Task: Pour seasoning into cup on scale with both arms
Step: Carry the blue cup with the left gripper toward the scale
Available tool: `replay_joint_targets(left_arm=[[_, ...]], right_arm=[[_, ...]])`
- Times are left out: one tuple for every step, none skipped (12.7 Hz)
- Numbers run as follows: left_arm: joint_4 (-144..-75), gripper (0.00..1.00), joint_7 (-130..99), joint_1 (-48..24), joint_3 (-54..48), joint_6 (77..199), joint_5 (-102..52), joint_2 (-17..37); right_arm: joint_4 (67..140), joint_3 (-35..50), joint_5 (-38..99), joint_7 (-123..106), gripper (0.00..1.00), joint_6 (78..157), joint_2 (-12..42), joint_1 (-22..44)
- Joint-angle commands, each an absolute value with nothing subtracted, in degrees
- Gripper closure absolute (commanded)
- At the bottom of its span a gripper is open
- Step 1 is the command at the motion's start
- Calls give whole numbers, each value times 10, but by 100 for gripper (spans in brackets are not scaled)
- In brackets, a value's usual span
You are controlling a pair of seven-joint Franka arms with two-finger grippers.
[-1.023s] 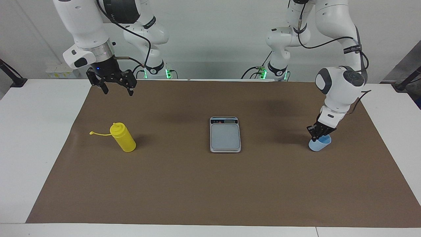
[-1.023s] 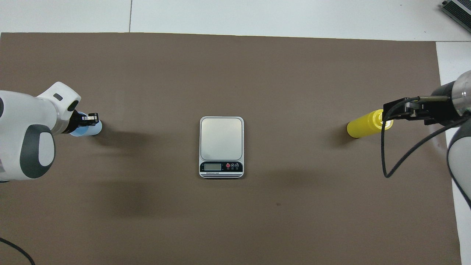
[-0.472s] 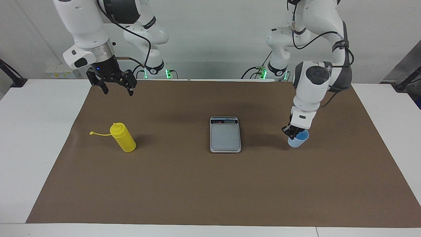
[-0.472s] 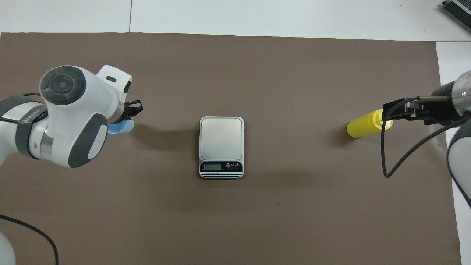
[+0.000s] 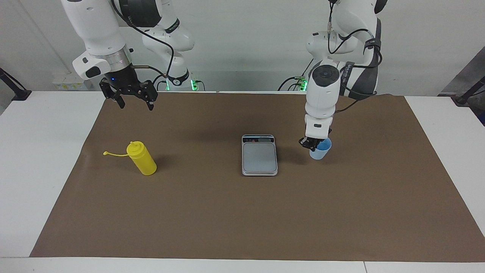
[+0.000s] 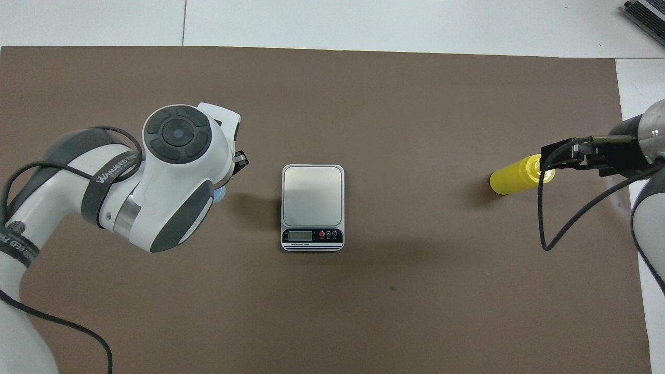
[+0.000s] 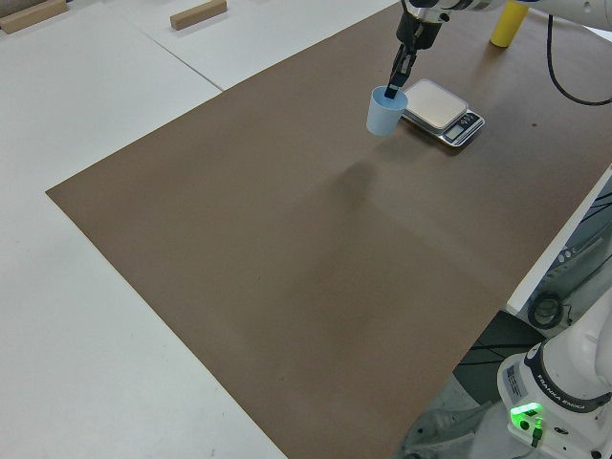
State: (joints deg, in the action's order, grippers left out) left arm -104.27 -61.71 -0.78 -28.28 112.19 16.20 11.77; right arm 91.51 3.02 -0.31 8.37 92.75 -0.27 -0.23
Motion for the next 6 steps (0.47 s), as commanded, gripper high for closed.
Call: replay_joint_targets(left_arm=[[-1006, 100, -690, -16, -304, 1085, 183, 142], [-981, 100, -710, -17, -310, 1083, 181, 154], [-963, 100, -738, -17, -315, 1064, 181, 169], [-946, 100, -767, -22, -325, 1047, 185, 188], [-937, 100, -779, -25, -330, 1042, 186, 197], [-933, 100, -785, -32, -332, 1030, 202, 205]], right_arm=[[930, 35, 5, 87, 0, 932, -15, -10], [930, 35, 5, 87, 0, 932, -15, -10], [930, 35, 5, 87, 0, 932, -15, -10], [930, 35, 5, 87, 0, 932, -15, -10], [930, 35, 5, 87, 0, 932, -15, -10], [930, 35, 5, 87, 0, 932, -15, -10]])
